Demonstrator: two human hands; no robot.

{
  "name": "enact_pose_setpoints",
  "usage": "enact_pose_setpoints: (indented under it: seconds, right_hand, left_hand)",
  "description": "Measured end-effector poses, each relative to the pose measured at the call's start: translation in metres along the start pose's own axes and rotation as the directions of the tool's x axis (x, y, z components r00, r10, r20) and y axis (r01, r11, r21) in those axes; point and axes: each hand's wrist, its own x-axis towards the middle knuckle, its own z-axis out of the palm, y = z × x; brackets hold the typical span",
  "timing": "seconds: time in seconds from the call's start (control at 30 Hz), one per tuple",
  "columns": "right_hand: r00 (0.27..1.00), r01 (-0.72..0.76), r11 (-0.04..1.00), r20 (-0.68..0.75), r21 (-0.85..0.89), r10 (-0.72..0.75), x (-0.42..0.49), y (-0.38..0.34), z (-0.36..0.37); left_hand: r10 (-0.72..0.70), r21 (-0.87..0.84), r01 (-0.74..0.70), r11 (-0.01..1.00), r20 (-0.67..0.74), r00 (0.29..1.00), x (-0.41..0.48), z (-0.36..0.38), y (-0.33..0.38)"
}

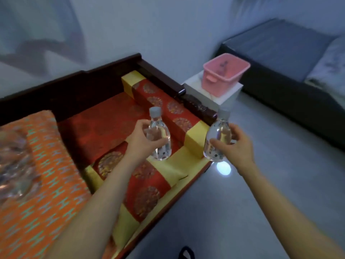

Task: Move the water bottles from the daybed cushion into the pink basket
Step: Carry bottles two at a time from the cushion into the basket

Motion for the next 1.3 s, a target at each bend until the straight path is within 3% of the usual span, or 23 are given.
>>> enact_pose_setpoints:
  seconds: [0.33, 0.73, 1.0, 1.3]
  right_hand:
    - [0.983, -0.078, 0.996, -0.161, 0.034, 0.083, 0.103, 0.045, -0.109]
    - [0.972, -0.121, 0.993, -0.204, -0.017, 0.115, 0.248, 0.075, -0.145]
    - [0.97, -0.107, 0.994, -0.217, 0.024, 0.11, 0.345, 0.084, -0.18]
    - [0.995, 0.042, 0.999, -0.088, 0.023, -0.039, 0.474, 0.126, -0.236]
  left_hand:
    - [0.047, 0.044, -0.051, 0.998, 0.089, 0.995, 0.088, 0.118, 0.074]
    - [0.084, 0.063, -0.098, 0.993, 0.193, 0.978, 0.22, 0.225, 0.14]
    - [0.075, 0.055, -0.084, 0.995, 0.141, 0.987, 0.31, 0.289, 0.183]
    - [0.03, 0.04, -0.03, 0.999, 0.009, 1.0, 0.392, 0.381, 0.214]
